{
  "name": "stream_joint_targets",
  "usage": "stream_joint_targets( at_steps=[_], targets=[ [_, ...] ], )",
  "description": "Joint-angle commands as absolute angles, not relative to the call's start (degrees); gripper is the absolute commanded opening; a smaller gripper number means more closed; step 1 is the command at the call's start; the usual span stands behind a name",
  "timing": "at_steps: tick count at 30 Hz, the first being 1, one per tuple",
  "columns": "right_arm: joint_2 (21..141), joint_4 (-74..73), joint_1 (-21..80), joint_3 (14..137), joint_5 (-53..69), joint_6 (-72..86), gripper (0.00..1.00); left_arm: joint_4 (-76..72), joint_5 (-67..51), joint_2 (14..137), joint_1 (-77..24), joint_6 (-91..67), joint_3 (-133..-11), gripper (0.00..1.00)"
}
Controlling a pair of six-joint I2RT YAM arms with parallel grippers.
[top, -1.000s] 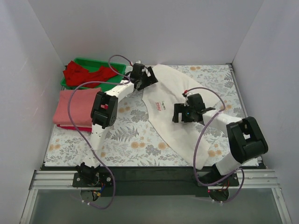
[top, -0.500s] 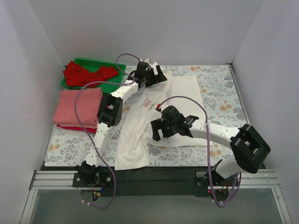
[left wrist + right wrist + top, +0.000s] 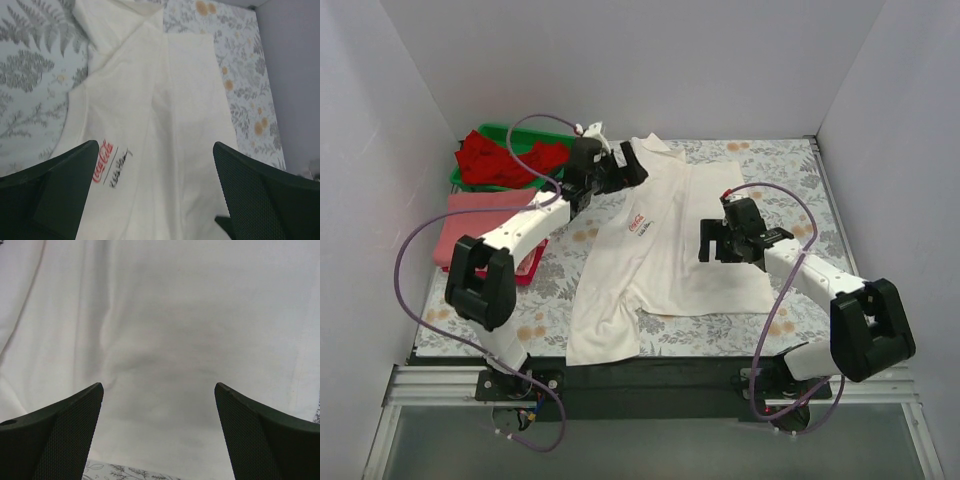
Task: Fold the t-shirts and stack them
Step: Flatten the tshirt out
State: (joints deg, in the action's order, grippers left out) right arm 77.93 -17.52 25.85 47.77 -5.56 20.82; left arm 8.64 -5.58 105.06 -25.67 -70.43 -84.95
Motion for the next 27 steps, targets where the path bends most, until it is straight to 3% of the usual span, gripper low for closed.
stream_joint_targets(
  at_steps=[1,4,9,16,27],
  targets=[
    [81.82,-17.84,23.39,50.09,-6.07,18.46,0.98,4.60,-6.40,97.84,-28.47,-72.24,-69.90,0.98],
    [85.51,-16.27,21.63,53.51,-6.50,16.71,0.98,0.89,-8.26,95.45,-30.76,-73.56,-63.92,0.98],
    [93.76,-14.41,17.59,59.05,-4.14,15.56,0.98,0.88,-7.39,100.09,-31.29,-74.62,-63.89,0.98],
    [101.42,-13.89,14.86,63.19,-0.44,15.12,0.98,4.65,3.24,108.52,-31.12,-74.88,-68.37,0.98],
    [102.75,-12.92,5.90,56.00,1.15,17.31,0.98,9.22,11.07,109.96,-27.07,-79.10,-66.98,0.98]
  ],
)
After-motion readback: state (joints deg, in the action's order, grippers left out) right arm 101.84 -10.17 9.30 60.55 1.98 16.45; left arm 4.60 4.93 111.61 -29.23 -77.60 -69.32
